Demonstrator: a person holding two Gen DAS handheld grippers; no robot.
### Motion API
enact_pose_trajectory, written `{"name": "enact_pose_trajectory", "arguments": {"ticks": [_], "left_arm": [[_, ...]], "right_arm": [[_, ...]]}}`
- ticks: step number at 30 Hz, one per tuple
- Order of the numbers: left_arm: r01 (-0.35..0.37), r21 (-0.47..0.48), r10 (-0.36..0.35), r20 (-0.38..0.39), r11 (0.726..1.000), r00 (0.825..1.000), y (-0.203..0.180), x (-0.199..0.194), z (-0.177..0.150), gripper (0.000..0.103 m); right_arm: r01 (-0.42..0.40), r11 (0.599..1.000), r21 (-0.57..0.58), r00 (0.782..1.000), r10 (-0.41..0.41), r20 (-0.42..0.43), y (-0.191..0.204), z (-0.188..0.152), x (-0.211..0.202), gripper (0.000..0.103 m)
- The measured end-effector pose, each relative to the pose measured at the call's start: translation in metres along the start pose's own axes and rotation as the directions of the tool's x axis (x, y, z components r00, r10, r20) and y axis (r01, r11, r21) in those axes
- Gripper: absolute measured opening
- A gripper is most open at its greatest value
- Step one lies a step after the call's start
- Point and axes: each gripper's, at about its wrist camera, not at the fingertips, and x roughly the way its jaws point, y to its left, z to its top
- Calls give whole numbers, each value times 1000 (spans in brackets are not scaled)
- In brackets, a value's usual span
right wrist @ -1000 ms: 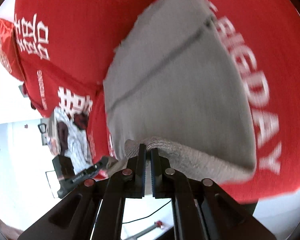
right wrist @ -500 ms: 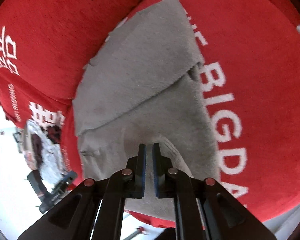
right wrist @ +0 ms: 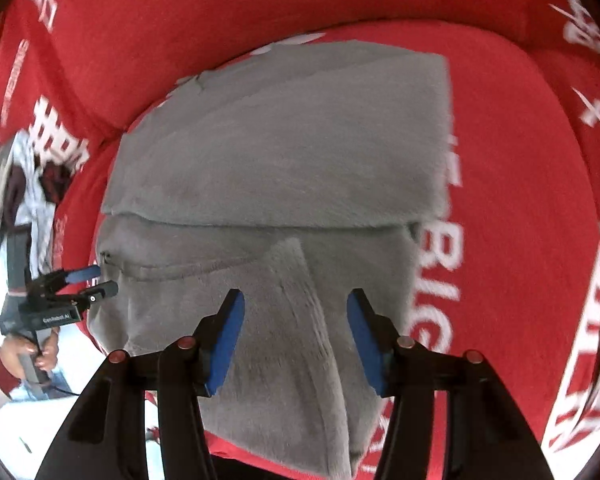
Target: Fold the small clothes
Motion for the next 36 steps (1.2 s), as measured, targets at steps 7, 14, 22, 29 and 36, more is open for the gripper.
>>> {"name": "enact_pose_trajectory", "arguments": {"ticks": [7, 14, 22, 29, 36], "left_arm": [[2, -38, -2, 1, 999, 1000, 9, 8, -2, 61], [68, -7, -68, 35, 998, 997, 20, -3, -16, 12], [165, 39, -168, 120, 986, 978, 38, -61, -12, 12], [192, 73, -205, 315, 979, 927, 40, -128, 62, 12], [121, 44, -128, 409, 992, 903, 31, -100, 155, 12]], "right_arm": [[91, 987, -130, 995, -96, -32, 29, -9, 18, 53], [170, 979, -116, 985, -173, -15, 43, -22, 10, 6], [258, 963, -71, 962, -250, 111, 69, -24, -46, 6], [344, 933, -106, 908, -301, 292, 86, 37, -103, 6], [388, 911, -137, 879, -321, 353, 79, 131, -73, 6]]}}
